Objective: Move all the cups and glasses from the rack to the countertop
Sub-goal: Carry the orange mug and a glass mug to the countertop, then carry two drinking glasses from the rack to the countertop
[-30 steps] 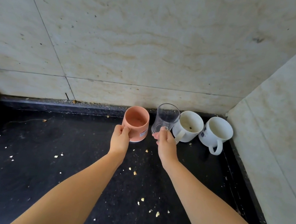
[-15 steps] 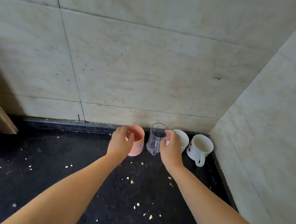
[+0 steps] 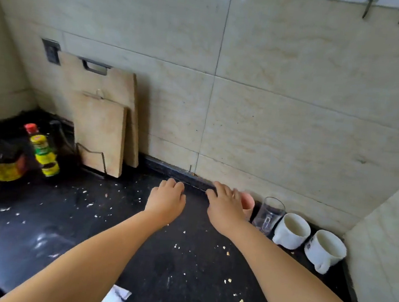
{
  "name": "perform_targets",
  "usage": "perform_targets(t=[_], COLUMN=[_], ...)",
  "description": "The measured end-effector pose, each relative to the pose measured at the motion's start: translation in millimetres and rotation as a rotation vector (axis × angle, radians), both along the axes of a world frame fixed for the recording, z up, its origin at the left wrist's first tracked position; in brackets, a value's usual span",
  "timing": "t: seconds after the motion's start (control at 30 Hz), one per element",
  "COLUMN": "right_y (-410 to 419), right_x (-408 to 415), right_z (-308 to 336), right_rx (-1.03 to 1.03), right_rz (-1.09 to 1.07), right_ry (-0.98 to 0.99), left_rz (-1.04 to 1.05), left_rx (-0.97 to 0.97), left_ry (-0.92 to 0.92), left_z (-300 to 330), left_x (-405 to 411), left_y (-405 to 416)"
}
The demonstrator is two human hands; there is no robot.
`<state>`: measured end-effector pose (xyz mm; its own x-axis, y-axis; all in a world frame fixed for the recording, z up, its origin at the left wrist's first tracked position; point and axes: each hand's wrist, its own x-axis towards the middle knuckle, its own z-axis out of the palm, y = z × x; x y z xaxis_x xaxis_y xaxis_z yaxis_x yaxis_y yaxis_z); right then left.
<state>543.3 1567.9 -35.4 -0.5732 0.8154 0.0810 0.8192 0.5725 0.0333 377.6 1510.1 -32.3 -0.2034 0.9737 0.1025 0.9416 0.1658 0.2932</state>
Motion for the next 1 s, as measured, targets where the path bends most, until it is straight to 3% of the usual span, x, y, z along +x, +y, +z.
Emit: perform_targets(t=[0.37,0.63,1.0], right_y=[-136.0,-346.4,-606.6], right_x=[-146.0,-249.5,-351.6], right_z=[25.3,31.8,34.9], right_rx=[-0.006,-0.022,0.008], right_rz=[0.395,0.68,1.102], right_ry=[-0.019,0.016,-0.012], left_rz=[0.378,0.654,1.068], left_rx=[-0.083,-0.026,-0.08], left_ry=[0.122,0.152,0.14], left_z=[6.7,20.1,29.9], left_x=[-125.5,-189.4,-218.5], left_y=[-203.0,-451.0,-740.7])
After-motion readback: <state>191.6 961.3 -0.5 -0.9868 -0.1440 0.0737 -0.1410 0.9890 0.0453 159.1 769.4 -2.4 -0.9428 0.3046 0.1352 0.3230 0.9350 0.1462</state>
